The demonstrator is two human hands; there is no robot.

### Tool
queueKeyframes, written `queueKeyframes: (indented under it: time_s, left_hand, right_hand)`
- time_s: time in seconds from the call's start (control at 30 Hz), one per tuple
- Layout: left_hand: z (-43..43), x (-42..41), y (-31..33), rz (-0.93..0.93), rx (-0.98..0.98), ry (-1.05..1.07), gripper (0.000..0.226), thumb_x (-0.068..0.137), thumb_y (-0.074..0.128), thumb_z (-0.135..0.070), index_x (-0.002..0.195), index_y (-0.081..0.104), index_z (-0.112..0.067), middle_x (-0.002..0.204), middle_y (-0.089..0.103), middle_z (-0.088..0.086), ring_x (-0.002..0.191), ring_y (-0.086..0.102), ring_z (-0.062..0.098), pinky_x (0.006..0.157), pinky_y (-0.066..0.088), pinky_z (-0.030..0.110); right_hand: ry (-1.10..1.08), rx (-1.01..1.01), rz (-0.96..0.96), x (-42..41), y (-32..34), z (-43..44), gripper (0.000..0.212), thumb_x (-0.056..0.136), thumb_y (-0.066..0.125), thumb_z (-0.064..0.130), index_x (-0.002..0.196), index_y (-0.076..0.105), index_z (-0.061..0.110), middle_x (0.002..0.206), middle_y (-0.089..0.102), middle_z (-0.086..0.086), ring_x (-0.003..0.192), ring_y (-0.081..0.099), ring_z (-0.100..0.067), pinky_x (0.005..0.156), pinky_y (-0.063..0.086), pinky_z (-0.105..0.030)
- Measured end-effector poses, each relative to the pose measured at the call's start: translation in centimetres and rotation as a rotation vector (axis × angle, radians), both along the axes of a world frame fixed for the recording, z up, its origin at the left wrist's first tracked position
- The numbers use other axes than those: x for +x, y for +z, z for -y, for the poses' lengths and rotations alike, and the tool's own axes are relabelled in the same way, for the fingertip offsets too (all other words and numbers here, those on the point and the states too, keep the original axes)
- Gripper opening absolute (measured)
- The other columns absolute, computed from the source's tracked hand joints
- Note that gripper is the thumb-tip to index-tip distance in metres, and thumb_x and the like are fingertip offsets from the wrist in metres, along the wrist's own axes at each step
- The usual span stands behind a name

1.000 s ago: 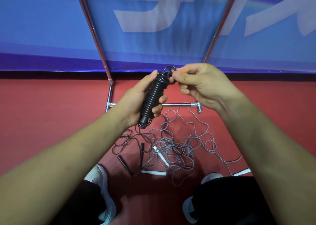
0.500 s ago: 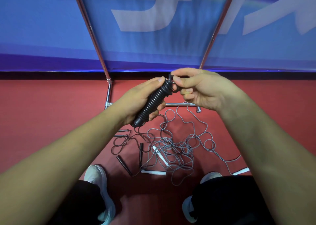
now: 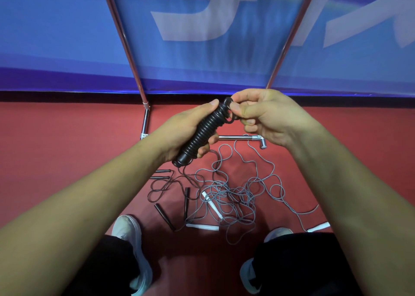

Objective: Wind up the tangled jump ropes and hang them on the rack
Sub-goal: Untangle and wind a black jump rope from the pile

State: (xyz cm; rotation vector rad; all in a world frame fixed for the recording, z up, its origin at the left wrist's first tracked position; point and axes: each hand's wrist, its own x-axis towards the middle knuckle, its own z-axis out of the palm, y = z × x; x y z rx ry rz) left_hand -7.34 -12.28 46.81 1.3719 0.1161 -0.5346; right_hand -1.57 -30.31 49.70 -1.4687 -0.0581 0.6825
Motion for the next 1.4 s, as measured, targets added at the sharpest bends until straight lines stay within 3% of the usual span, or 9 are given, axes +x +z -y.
queueKeyframes:
  time_s: [0.3, 0.47, 0.6, 0.73, 0.87, 1.0, 1.1, 1.23, 1.4]
  left_hand:
    - [0.3, -0.1, 0.0, 0.101, 0.12, 0.034, 0.033, 0.106, 0.038, -0.046, 0.115, 0.054, -0.019, 0.062, 0.054, 0.01, 0.04, 0.045, 0.022, 0.042, 0.039, 0.022]
    - [0.4, 0.1, 0.0, 0.076, 0.003, 0.122, 0.03, 0.104, 0.04, -0.049, 0.112, 0.052, -0.022, 0.064, 0.054, 0.011, 0.038, 0.045, 0.02, 0.041, 0.038, 0.022]
    - [0.2, 0.3, 0.2, -0.009, -0.157, 0.126, 0.041, 0.101, 0.04, -0.056, 0.113, 0.051, -0.019, 0.062, 0.052, 0.007, 0.036, 0.043, 0.018, 0.042, 0.039, 0.022]
    - [0.4, 0.3, 0.2, -0.007, -0.169, 0.086, 0.044, 0.097, 0.042, -0.058, 0.115, 0.052, -0.019, 0.062, 0.052, 0.006, 0.036, 0.043, 0.017, 0.041, 0.04, 0.022]
    - [-0.2, 0.7, 0.5, 0.097, 0.001, 0.084, 0.039, 0.102, 0.039, -0.054, 0.112, 0.05, -0.018, 0.065, 0.056, 0.011, 0.039, 0.045, 0.021, 0.041, 0.039, 0.023]
    - [-1.1, 0.7, 1.3, 0.249, 0.316, 0.089, 0.028, 0.103, 0.045, -0.047, 0.106, 0.06, -0.022, 0.069, 0.063, 0.012, 0.046, 0.053, 0.025, 0.042, 0.04, 0.022]
    - [-1.4, 0.5, 1.2, 0.308, 0.412, 0.074, 0.024, 0.103, 0.048, -0.045, 0.108, 0.063, -0.028, 0.071, 0.064, 0.012, 0.048, 0.055, 0.025, 0.044, 0.041, 0.024]
    - [-1.0, 0.5, 0.6, 0.293, 0.304, 0.124, 0.027, 0.106, 0.043, -0.04, 0.12, 0.063, -0.03, 0.069, 0.061, 0.015, 0.045, 0.051, 0.024, 0.047, 0.041, 0.025]
    - [-0.5, 0.9, 1.0, 0.193, 0.025, 0.181, 0.025, 0.106, 0.041, -0.035, 0.115, 0.057, -0.018, 0.062, 0.056, 0.015, 0.039, 0.045, 0.022, 0.039, 0.037, 0.021]
  right_hand:
    - [-0.073, -0.022, 0.024, -0.3, -0.3, -0.5, 0.016, 0.087, 0.069, 0.0, 0.079, 0.058, 0.009, 0.068, 0.058, -0.01, 0.044, 0.039, -0.008, 0.042, 0.035, -0.019]
    - [-0.139, 0.021, 0.225, -0.5, -1.0, -1.1, 0.014, 0.087, 0.072, 0.003, 0.087, 0.06, 0.01, 0.066, 0.06, -0.005, 0.051, 0.048, -0.015, 0.05, 0.044, -0.024]
    - [-0.05, 0.101, 0.29, -0.5, -1.3, -1.1, 0.025, 0.079, 0.074, 0.0, 0.094, 0.06, 0.013, 0.086, 0.065, -0.006, 0.058, 0.051, -0.022, 0.055, 0.044, -0.026]
    - [-0.139, -0.025, 0.41, -0.7, -1.2, -1.0, 0.022, 0.082, 0.074, -0.001, 0.085, 0.059, 0.014, 0.068, 0.063, -0.001, 0.049, 0.045, -0.016, 0.047, 0.039, -0.025]
    - [-0.158, -0.041, 0.401, -0.6, -1.3, -1.2, 0.021, 0.08, 0.077, -0.001, 0.081, 0.061, 0.012, 0.063, 0.063, 0.004, 0.051, 0.05, -0.014, 0.049, 0.042, -0.025]
    - [-0.086, -0.008, 0.316, 0.0, -1.0, -1.1, 0.013, 0.088, 0.073, 0.021, 0.08, 0.067, 0.012, 0.073, 0.064, -0.006, 0.059, 0.053, -0.016, 0.053, 0.043, -0.028]
    - [-0.085, -0.112, 0.39, 0.2, -1.3, -1.1, 0.011, 0.09, 0.071, 0.012, 0.08, 0.07, 0.015, 0.065, 0.063, 0.002, 0.058, 0.052, -0.013, 0.053, 0.042, -0.026]
    - [-0.157, -0.03, 0.316, 0.3, -1.3, -1.5, 0.015, 0.09, 0.067, 0.007, 0.077, 0.07, 0.013, 0.065, 0.057, 0.001, 0.058, 0.044, -0.011, 0.055, 0.036, -0.026]
    - [-0.332, 0.208, 0.099, 0.5, -0.5, -1.8, 0.017, 0.094, 0.058, 0.0, 0.08, 0.063, 0.007, 0.08, 0.054, -0.007, 0.056, 0.04, -0.01, 0.052, 0.033, -0.023]
